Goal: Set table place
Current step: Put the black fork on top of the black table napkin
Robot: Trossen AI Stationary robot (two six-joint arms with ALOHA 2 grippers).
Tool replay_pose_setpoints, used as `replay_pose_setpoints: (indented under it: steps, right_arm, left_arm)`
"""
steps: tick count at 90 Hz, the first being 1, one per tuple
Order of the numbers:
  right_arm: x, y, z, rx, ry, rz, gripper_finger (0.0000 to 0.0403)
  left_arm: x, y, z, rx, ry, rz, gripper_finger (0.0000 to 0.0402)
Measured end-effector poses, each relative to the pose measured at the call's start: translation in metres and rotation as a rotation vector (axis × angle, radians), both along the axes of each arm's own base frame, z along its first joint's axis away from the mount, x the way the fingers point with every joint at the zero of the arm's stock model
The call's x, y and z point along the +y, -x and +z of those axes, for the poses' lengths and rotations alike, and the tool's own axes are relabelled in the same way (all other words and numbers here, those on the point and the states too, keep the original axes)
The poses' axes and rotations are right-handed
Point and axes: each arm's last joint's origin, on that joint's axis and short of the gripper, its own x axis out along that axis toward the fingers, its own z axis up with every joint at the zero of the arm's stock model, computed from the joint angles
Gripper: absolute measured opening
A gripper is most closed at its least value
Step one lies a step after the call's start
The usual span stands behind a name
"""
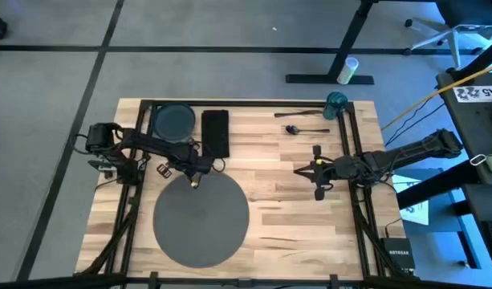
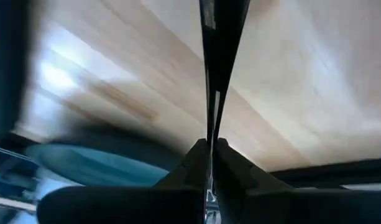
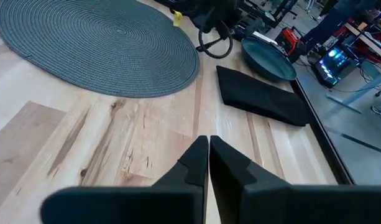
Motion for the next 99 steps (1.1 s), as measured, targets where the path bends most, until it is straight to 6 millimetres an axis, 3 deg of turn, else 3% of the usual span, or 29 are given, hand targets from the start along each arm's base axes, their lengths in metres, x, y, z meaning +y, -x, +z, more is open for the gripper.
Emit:
replay_pose_setpoints:
  steps: [21,41,74,99]
  right_arm:
    - [0.000,0.000,0.000,-0.003,0.005,-0.010,0.0000]
    - [0.000,0.000,0.000,-0.003,0.004,-0.010,0.0000]
    - [0.000,0.000,0.000,-0.004,0.000,-0.013,0.0000]
    - [0.000,0.000,0.000,-0.004,0.000,-0.014,0.0000]
  left_arm:
    - [0.007,-0.033,0.021,-0.114,0.010,-0.163,0.0000]
    - [0.024,-0.050,0.037,-0.048,0.025,-0.405,0.0000]
    - [0.073,-0.053,0.043,0.027,0.067,-0.599,0.0000]
    - [0.094,-0.047,0.042,0.012,0.126,-0.616,0.0000]
